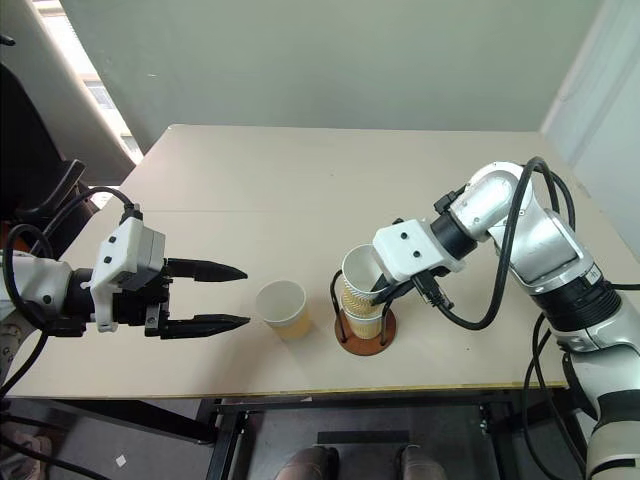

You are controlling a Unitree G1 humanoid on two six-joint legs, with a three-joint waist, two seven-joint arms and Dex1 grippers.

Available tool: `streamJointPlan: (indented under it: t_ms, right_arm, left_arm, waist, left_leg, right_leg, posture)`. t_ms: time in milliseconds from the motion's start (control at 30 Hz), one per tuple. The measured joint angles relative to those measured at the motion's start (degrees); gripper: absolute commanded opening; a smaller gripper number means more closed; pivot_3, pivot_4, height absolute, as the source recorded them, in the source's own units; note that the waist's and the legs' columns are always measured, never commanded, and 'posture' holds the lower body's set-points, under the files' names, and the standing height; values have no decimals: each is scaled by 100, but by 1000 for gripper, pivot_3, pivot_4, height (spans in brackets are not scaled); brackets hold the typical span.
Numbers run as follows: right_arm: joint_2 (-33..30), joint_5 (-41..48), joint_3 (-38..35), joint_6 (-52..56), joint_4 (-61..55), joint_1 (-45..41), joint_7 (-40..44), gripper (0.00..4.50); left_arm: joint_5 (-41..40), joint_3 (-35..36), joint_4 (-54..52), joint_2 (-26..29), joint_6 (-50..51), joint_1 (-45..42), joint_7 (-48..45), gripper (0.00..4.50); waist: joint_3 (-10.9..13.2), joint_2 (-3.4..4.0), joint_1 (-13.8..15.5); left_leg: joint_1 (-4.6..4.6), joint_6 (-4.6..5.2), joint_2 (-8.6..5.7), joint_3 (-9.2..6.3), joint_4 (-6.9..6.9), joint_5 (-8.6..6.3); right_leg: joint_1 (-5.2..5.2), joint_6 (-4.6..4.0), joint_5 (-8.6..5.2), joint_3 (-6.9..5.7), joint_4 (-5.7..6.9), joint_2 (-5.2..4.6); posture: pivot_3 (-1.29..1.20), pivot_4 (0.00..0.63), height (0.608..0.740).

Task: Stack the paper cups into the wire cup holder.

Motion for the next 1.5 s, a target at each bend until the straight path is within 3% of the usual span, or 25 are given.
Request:
streamJointPlan:
  t_ms: [367, 533, 667, 767, 1033, 1133, 1400, 1500]
  right_arm:
    - [-23, -53, -99, 287, -43, 13, -47, 4421]
    - [10, 413, -1056, 1145, 190, 1, -624, 4486]
    - [334, 842, -1818, 2023, 243, 48, -1494, 4486]
    - [397, 1089, -1969, 2484, 173, 112, -1797, 4486]
    - [277, 1413, -2067, 2800, -323, 450, -1874, 4486]
    - [243, 1430, -2066, 2802, -398, 454, -1922, 4500]
    - [158, 1459, -2066, 2800, -470, 487, -1942, 4500]
    - [156, 1458, -2066, 2790, -457, 487, -1953, 4500]
  left_arm:
    - [696, -679, 810, 69, -573, -641, -20, 3457]
    - [1651, -1622, 1964, -303, -1101, -1908, 161, 3457]
    - [2176, -2616, 2520, -766, -1359, -2583, -306, 3457]
    - [2451, -3127, 2839, -1024, -1573, -2849, -665, 3457]
    - [3164, -3634, 3771, -1314, -2140, -3307, -1170, 3457]
    - [3255, -3701, 3852, -1425, -2227, -3306, -1293, 2868]
    - [3255, -3690, 3847, -1429, -2292, -3305, -1545, 45]
    - [3250, -3654, 3842, -1429, -2297, -3305, -1621, 45]
  waist:
    - [0, 0, 12]
    - [0, 0, 54]
    - [-1, -2, 55]
    - [-1, -2, 47]
    - [-1, -2, 48]
    - [-1, -2, 48]
    - [-1, -2, 46]
    - [-1, -2, 46]
  left_leg:
    - [0, -1, 0, -1, 0, -1]
    - [-5, -5, -5, -1, 1, 3]
    - [-8, -3, -10, -2, 2, 0]
    - [-30, -6, -8, -3, 1, 1]
    - [-35, -11, -8, -2, 4, -1]
    - [-38, 8, -8, -3, 8, -6]
    - [-38, 23, -8, -2, 11, 5]
    - [-38, 26, -8, -2, 12, 7]
  right_leg:
    - [0, -1, 0, 0, 0, 0]
    - [-1, -1, 2, 0, -2, -6]
    - [-2, 6, 5, 2, -8, -8]
    - [-26, 59, 35, 0, -9, -7]
    - [-28, 79, 27, 1, -11, -7]
    - [-28, 83, 30, 0, -10, -7]
    - [-27, 88, 34, 0, -6, -7]
    - [-26, 89, 36, 0, -6, -7]
  posture:
    - [0, 150, 740]
    - [0, 150, 740]
    - [0, 150, 740]
    - [0, 150, 740]
    - [0, 150, 740]
    - [0, 150, 740]
    - [0, 150, 740]
    - [0, 150, 740]
